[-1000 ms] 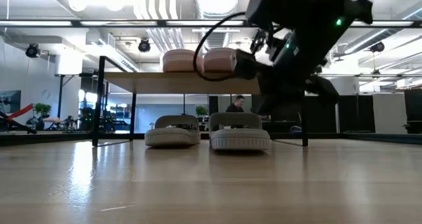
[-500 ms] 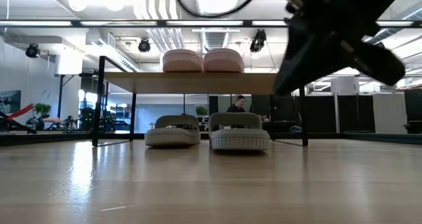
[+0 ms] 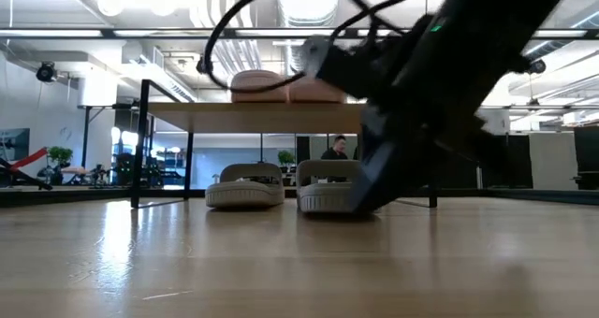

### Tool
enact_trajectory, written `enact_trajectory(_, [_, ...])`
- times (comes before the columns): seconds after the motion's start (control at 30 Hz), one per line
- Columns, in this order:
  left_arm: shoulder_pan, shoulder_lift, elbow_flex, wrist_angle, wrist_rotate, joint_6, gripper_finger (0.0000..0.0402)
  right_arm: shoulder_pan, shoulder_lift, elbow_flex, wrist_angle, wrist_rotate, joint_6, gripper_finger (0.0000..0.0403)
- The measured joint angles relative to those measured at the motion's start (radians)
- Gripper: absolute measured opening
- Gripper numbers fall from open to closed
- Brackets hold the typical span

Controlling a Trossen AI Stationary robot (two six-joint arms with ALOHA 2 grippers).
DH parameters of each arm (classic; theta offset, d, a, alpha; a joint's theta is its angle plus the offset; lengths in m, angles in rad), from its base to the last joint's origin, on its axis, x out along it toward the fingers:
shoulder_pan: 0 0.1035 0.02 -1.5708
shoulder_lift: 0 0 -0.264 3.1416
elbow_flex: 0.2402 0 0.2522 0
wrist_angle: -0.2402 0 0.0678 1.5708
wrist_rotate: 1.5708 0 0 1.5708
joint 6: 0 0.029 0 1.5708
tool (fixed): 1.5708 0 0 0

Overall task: Pick and place slides into the shelf
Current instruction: Move the gray slide under the shelf, then return to Home Position

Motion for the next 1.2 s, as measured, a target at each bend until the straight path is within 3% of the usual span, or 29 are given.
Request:
enact_trajectory(0.37, [-0.001, 0.0, -0.005, -0.002, -0.001, 0.0, 0.0, -0.17, 0.001, 0.003, -0.006, 0.174, -0.154, 0.0008])
enact_trajectory(0.77, [0.0, 0.0, -0.009, -0.002, -0.001, 0.0, 0.0, -0.257, 0.0, -0.001, -0.007, 0.192, -0.315, 0.0008])
enact_trajectory(1.0, [0.0, 0.006, -0.02, -0.01, -0.002, -0.061, 0.0, -0.113, -0.013, 0.038, -0.007, 0.17, -0.302, 0.0008])
enact_trajectory(1.2, [0.008, 0.047, -0.02, -0.01, 0.002, -0.163, 0.0, 0.078, -0.05, 0.11, -0.015, 0.284, -0.289, 0.0008])
